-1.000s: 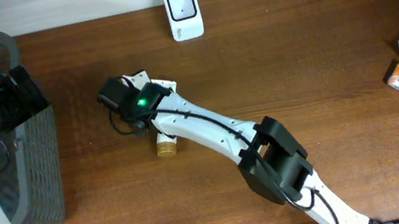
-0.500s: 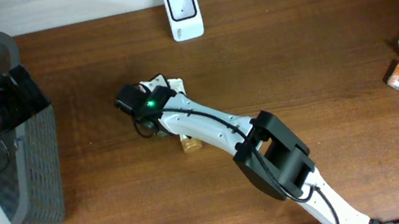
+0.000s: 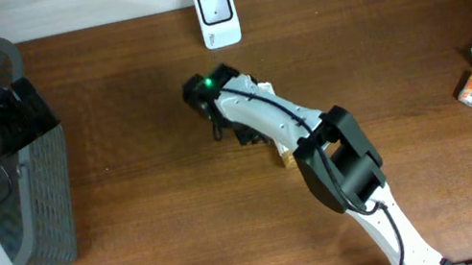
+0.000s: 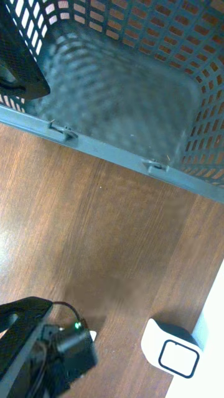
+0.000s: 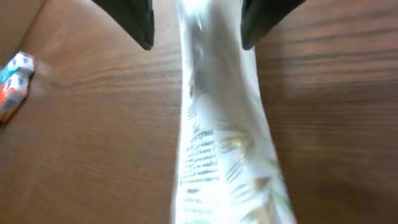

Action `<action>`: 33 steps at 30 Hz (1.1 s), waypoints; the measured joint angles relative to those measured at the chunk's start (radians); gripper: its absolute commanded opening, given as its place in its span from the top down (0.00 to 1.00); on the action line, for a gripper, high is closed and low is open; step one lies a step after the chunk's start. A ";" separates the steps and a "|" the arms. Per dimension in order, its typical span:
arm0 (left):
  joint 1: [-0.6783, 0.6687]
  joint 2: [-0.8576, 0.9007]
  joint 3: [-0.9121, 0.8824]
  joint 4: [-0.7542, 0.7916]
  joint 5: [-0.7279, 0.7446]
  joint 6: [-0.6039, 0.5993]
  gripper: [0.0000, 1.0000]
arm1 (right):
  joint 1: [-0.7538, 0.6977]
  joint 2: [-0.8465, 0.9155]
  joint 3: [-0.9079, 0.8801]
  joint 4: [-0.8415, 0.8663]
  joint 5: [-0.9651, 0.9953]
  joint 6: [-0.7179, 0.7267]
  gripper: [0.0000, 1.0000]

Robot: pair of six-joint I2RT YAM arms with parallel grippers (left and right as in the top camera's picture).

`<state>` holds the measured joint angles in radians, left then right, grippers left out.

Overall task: Scan the item barcode
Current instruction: 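Move the right gripper over the white Pantene tube, then lower the right gripper and grasp the Pantene tube by its body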

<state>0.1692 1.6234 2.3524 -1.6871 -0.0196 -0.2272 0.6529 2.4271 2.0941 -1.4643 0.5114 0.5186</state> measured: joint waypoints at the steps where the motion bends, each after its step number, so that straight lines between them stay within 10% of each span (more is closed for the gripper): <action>1: 0.000 0.000 0.000 -0.001 0.000 0.000 0.01 | 0.002 0.001 0.063 -0.047 -0.015 0.012 0.27; 3: 0.000 0.000 0.000 0.000 0.000 0.000 0.01 | 0.000 -0.010 0.232 -0.119 -0.026 0.004 0.17; 8: 0.000 0.000 0.000 0.000 0.001 0.000 0.01 | -0.268 -0.012 0.341 -0.130 -0.434 -0.308 0.27; 12: 0.000 0.000 0.000 0.000 0.000 0.000 0.01 | -0.496 -0.019 0.089 -0.066 -0.979 -0.753 0.27; 20: 0.000 0.000 0.000 0.000 0.000 0.000 0.01 | -0.519 -0.027 -0.278 0.251 -1.343 -0.787 0.44; 21: 0.000 0.000 0.000 0.000 0.000 0.000 0.01 | -0.501 -0.029 -0.291 0.290 -1.355 -0.765 0.63; 26: 0.000 0.000 0.000 0.000 0.000 0.000 0.01 | -0.401 -0.056 -0.297 0.377 -1.192 -0.538 0.96; 33: 0.000 0.000 0.000 0.000 0.000 0.000 0.01 | -0.367 -0.121 -0.161 0.174 -0.595 -0.270 0.96</action>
<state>0.1692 1.6234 2.3524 -1.6875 -0.0193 -0.2272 0.2859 2.3058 1.9331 -1.2900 -0.0834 0.2485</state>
